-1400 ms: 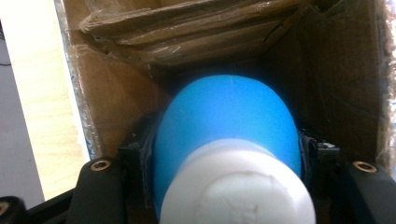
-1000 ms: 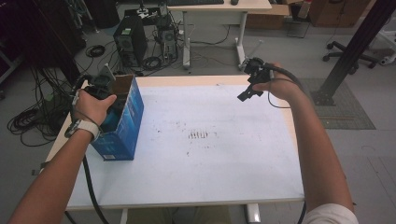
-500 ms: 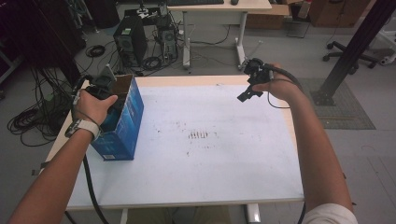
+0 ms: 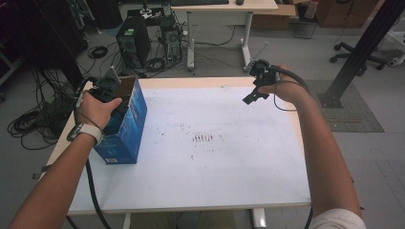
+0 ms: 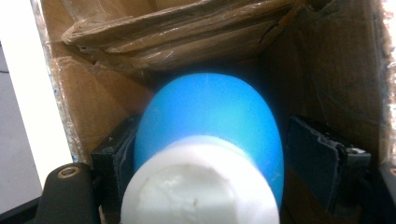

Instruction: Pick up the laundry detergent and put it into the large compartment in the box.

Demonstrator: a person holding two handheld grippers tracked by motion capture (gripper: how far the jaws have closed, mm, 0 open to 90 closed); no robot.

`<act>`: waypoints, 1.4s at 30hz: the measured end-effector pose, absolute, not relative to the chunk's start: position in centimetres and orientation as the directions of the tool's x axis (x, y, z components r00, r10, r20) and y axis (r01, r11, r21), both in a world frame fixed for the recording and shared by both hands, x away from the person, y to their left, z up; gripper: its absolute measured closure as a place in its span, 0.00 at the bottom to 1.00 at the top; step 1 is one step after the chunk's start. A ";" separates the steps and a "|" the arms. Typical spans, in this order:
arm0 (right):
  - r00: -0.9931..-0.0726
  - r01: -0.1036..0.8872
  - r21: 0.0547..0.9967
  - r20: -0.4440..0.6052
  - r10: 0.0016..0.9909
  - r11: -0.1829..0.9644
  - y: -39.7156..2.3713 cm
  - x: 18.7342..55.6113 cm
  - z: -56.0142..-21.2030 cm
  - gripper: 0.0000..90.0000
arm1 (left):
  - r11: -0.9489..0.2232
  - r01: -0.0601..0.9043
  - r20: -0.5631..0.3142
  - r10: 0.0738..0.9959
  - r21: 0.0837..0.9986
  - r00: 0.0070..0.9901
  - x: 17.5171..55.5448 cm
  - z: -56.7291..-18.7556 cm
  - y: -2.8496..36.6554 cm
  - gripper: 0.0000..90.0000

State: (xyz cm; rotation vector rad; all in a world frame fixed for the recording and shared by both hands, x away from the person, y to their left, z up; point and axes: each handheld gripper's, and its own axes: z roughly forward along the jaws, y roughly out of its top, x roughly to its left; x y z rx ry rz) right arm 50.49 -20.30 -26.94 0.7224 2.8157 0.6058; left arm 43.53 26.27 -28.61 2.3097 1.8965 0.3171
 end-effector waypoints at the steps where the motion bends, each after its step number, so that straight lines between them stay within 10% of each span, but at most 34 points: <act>1: -0.868 0.423 0.426 -0.063 0.493 0.800 -20.3 50.5 -26.9 0.09 | -0.201 0.951 0.077 0.979 0.235 0.188 43.5 -28.6 26.3 0.26; 42: -0.871 0.412 0.440 -0.067 0.487 0.798 -20.4 49.9 -26.5 0.09 | -0.239 0.935 0.120 0.969 0.263 0.214 42.6 -26.9 25.9 0.21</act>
